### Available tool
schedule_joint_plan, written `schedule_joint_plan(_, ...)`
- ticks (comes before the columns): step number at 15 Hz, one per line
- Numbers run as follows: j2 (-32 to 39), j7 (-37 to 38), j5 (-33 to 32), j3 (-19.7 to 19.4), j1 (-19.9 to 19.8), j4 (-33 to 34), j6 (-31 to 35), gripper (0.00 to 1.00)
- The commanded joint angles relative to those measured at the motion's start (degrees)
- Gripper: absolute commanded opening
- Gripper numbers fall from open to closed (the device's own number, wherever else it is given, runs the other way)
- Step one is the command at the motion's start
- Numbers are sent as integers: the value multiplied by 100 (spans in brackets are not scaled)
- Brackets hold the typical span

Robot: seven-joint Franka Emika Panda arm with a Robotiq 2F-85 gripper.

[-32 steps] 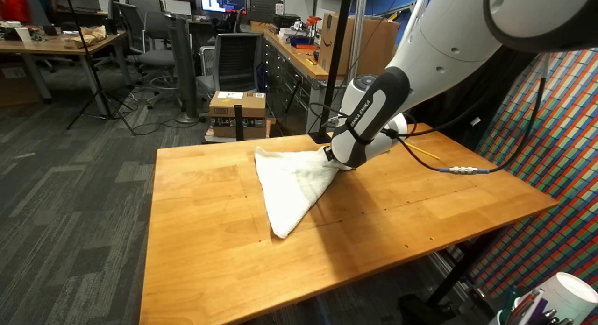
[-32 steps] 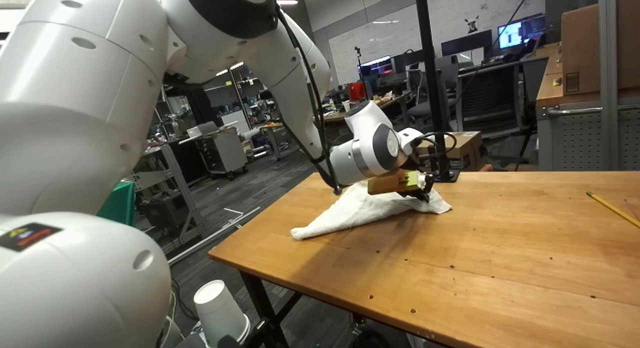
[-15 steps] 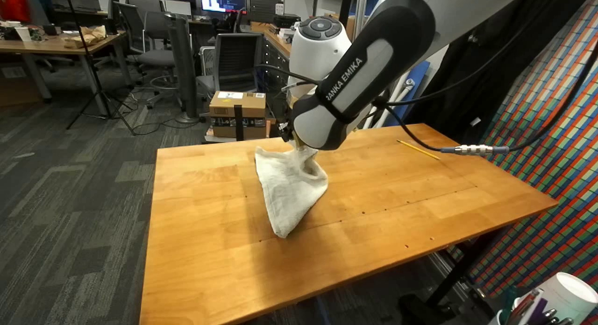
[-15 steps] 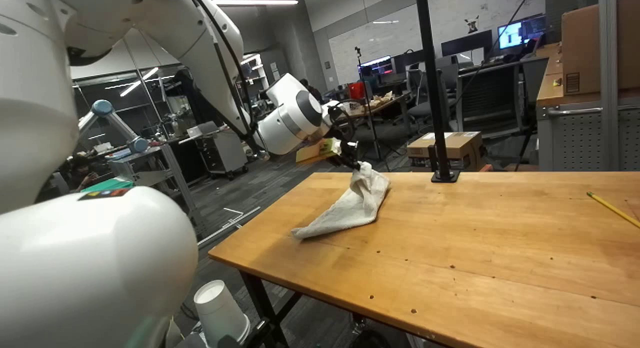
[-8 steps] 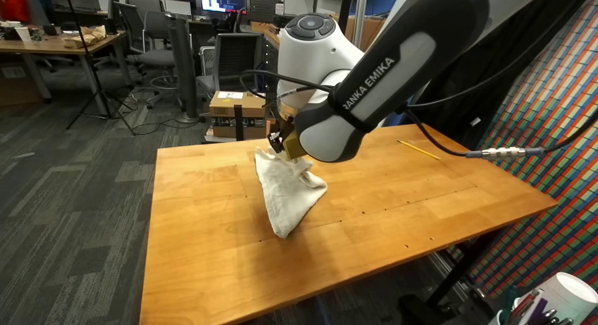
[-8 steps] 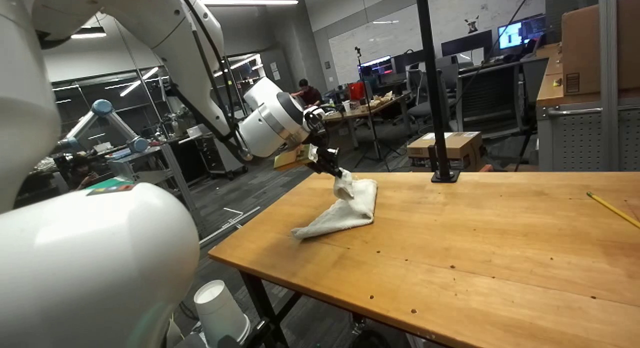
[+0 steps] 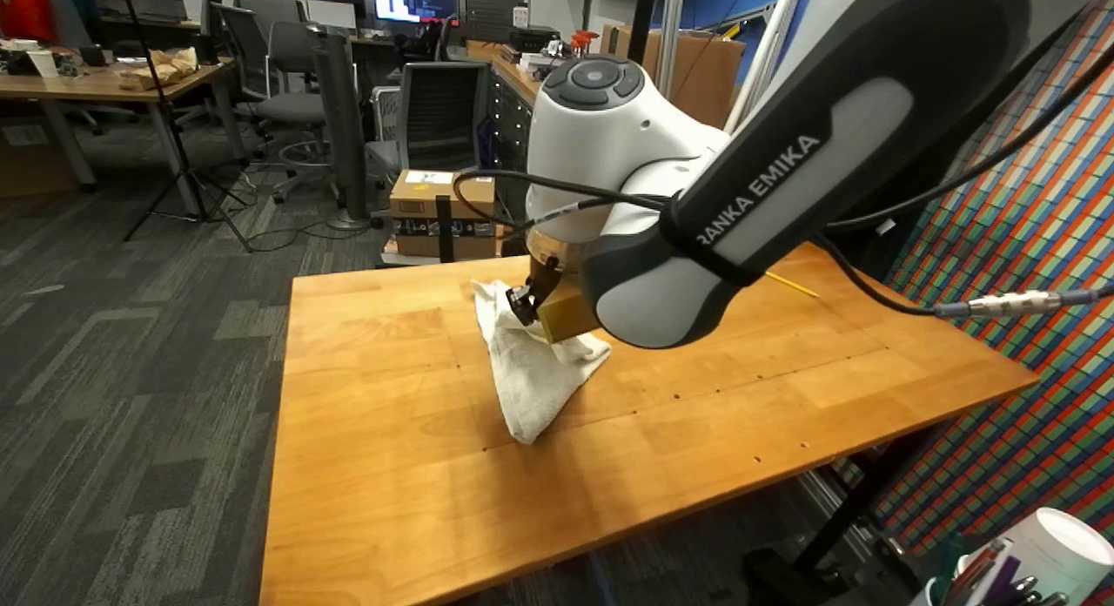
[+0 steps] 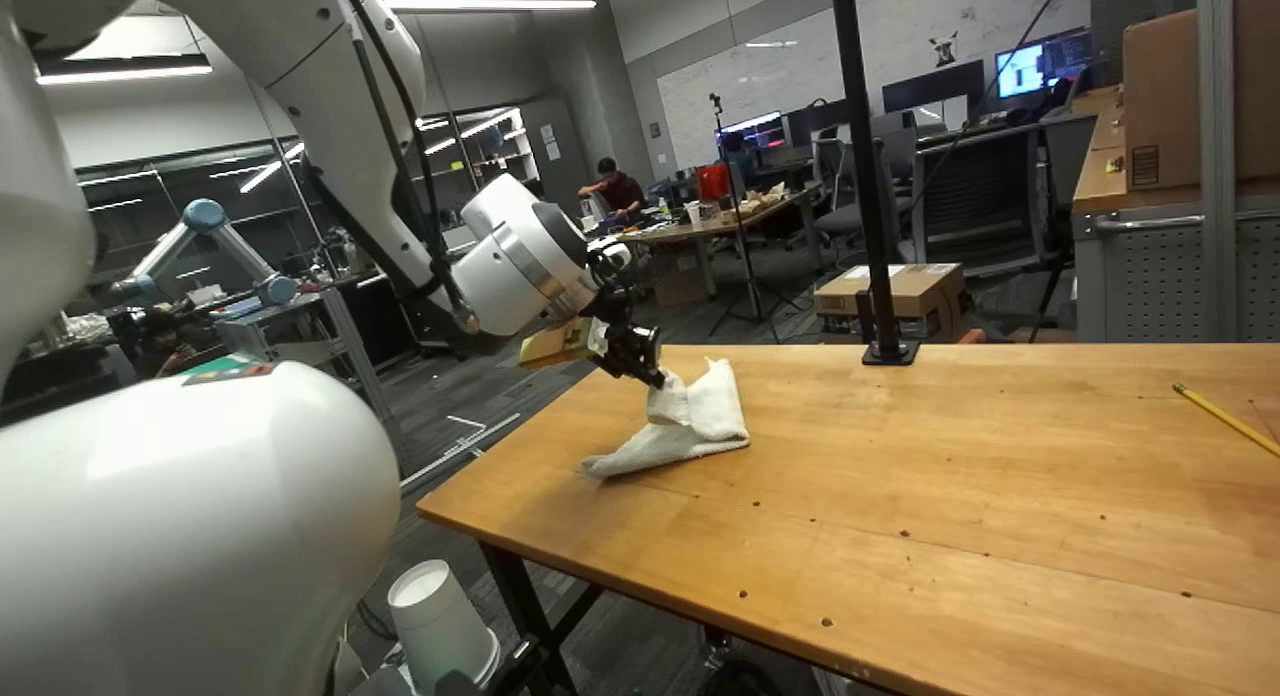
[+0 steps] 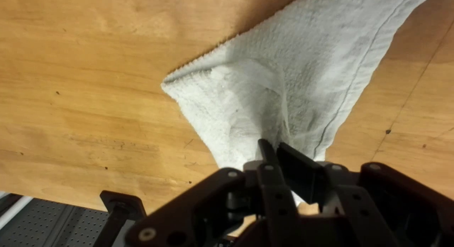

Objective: Fold the cloth

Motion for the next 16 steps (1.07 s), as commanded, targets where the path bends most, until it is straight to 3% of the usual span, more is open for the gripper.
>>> schedule_joint_plan(1, -443, 437, -383, -116, 499, -492, -149, 7)
schedule_joint_plan(10, -741, 587, -387, -53, 1015, -1196, -549, 7)
schedule_joint_plan(11, -730, 630, -402, -64, 1055, -1227, -608, 33)
schedule_joint_plan(12, -820, 835, -692, 554, 431, -1216, -772, 35)
schedule_joint_plan(16, -884, 1119, -1030, 1520, -457, -1290, -1145, 64)
